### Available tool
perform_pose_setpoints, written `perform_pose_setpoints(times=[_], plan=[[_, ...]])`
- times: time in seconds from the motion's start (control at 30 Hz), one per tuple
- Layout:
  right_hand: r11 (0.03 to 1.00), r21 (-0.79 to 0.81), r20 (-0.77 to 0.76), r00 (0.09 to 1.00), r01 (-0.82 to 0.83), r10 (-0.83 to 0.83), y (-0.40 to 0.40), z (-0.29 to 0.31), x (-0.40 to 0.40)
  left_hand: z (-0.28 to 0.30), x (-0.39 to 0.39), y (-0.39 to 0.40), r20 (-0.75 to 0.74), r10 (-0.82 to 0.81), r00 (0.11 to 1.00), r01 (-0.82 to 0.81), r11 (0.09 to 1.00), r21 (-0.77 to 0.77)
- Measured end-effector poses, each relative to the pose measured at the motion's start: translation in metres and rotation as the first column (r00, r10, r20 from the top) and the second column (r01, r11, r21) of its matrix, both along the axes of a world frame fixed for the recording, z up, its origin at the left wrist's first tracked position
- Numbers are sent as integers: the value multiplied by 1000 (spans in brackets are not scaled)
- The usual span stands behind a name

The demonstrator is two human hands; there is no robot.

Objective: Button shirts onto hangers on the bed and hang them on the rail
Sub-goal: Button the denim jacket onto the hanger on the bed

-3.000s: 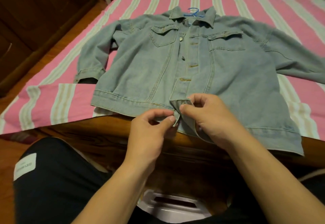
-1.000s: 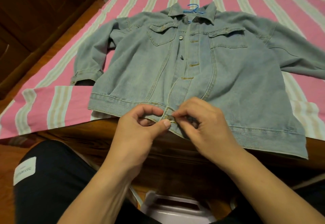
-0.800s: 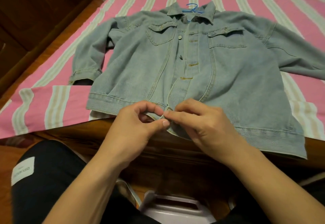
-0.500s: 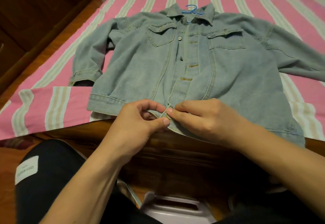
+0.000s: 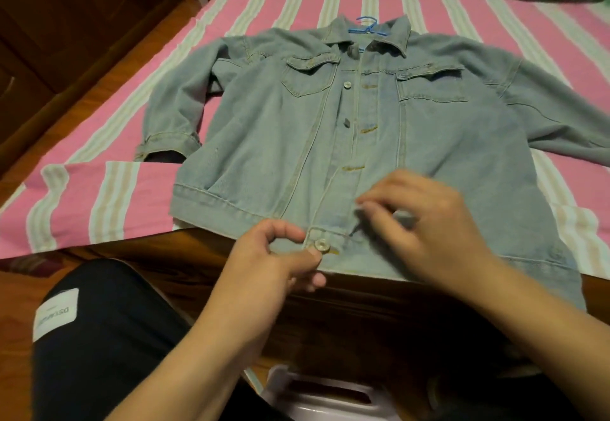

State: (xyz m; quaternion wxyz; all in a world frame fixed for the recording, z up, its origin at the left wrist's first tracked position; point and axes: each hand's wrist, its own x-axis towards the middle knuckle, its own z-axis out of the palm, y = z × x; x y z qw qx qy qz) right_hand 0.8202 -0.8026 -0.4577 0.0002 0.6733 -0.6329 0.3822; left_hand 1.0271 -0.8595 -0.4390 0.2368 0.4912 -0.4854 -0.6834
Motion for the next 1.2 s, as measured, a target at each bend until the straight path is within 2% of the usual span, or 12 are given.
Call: perform_pose_setpoints(times=[0.1, 0.17, 0.2, 0.23, 0.3, 0.37, 0.5, 0.7, 0.77, 0.9, 1.03, 1.2], plan=[[960, 197, -37, 980, 199, -196, -19, 19, -25, 6, 11, 9, 140, -290, 947, 282, 956, 77], [908, 360, -89, 976, 215, -196, -36, 28, -33, 23, 17, -3, 359, -577, 734, 587, 804, 93], [893, 400, -82, 978, 208, -192, -44, 30, -33, 34, 16, -15, 469, -609, 639, 676, 736, 35], [886, 422, -65, 981, 191, -180, -52, 31, -30, 43, 11, -31, 550, -564, 616, 710, 699, -78], [865, 477, -65, 987, 158, -145, -66, 21, -24, 54, -11, -66, 548, -410, 729, 642, 686, -341], [800, 566, -116, 980, 201, -164, -75, 2, -22, 45, -43, -99, 554, -356, 753, 636, 612, -470], [713, 634, -54, 936, 301, -348, -74, -27, -31, -14, -85, -140, 743, -387, 546, 826, 399, -398], [729, 563, 73, 855, 390, -513, -74, -28, -32, -34, -89, -152, 739, -431, 517, 856, 273, -440], [714, 616, 144, 843, 333, -518, -75, -19, -27, -37, -92, -149, 721, -454, 524, 852, 289, -437], [523, 776, -105, 890, 352, -444, -93, -10, -12, -43, -97, -142, 662, -498, 560, 826, 396, -401], [453, 800, -160, 868, 394, -471, -106, -3, -7, -47, -94, -146, 618, -451, 644, 746, 549, -377], [369, 839, -239, 881, 399, -409, -104, 6, -8, -46, -93, -142, 628, -445, 639, 746, 559, -362]])
